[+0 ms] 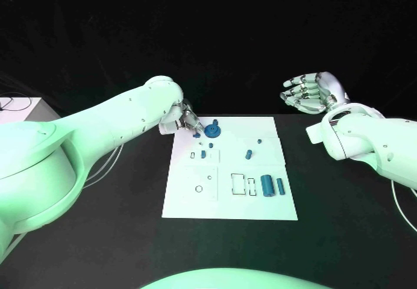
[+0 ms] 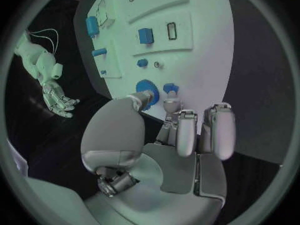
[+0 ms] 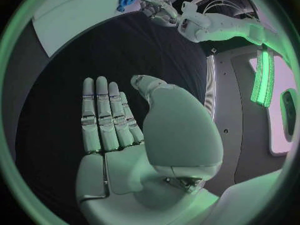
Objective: Assemble the parts on the task board
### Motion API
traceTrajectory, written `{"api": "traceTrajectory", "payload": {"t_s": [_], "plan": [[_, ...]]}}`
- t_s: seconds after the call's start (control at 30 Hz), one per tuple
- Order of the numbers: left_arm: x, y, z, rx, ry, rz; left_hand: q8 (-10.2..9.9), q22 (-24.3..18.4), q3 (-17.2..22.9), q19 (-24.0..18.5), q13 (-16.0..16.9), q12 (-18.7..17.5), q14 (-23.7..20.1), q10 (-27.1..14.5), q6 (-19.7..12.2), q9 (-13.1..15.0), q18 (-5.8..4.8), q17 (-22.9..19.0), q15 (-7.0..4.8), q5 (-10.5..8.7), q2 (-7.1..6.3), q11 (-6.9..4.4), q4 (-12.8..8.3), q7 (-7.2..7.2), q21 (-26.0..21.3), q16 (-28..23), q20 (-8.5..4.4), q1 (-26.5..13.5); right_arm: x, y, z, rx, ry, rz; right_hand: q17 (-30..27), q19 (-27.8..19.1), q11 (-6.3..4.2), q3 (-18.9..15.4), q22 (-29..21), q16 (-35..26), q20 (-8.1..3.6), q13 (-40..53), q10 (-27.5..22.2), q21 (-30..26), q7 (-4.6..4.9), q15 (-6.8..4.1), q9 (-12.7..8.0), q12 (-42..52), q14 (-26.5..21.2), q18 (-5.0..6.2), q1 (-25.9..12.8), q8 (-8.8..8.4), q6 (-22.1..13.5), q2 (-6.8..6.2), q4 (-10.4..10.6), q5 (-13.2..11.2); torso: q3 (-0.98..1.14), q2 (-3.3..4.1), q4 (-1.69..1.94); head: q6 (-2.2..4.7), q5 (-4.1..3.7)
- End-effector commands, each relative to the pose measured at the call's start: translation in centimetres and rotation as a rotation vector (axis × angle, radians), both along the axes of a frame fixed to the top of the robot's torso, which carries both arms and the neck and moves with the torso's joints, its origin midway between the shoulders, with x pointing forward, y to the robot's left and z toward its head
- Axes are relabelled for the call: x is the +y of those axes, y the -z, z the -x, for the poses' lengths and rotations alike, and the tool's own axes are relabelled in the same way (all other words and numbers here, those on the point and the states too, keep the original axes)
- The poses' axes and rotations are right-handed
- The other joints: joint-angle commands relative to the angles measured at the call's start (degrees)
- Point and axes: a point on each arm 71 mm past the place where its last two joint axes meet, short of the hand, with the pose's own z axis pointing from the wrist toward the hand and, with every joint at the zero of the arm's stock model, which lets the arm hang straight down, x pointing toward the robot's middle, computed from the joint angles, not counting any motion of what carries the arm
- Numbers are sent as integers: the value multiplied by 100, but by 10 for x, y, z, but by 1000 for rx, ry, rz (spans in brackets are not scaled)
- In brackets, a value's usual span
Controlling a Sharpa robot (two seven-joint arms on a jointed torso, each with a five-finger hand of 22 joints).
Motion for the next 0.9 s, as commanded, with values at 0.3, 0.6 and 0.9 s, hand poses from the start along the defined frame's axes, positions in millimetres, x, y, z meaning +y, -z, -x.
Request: {"api": "traceTrajectory", "payload": {"t_s": [0.3,0.6,0.9], "plan": [[0,5,1,19,26,-56,6,531,-307,-15,15,5,506,13,97,-78,56,1286,19,-64,-94,21,113,-13,-47,-21,31,-4,2,0,0,-1,-11,1,-5,-40,26,7,-5,-39,1,-5,4,-22,71,18,-8,-29,-17,56,-54,-26,-23,-9,-26,15,0,-2,-2,-24,-20],[2,6,1,18,22,-72,129,533,-528,-14,51,34,507,37,212,-66,56,1289,-14,-109,-80,-20,178,-62,-49,-18,5,22,1,0,1,-1,-11,1,-5,-40,26,7,-5,-39,1,-5,4,-22,71,18,-8,-29,-17,56,-54,-26,-23,-9,-26,15,4,-4,3,-36,-28],[4,6,0,14,19,-79,181,545,-590,-6,49,36,510,36,225,-53,53,1295,-30,-109,-59,-37,157,-79,-41,-13,-9,97,1,0,1,-1,-11,1,-5,-40,26,7,-5,-39,1,-5,4,-22,71,18,-8,-29,-17,56,-54,-26,-23,-9,-26,15,1,-1,2,-41,-39]]}}
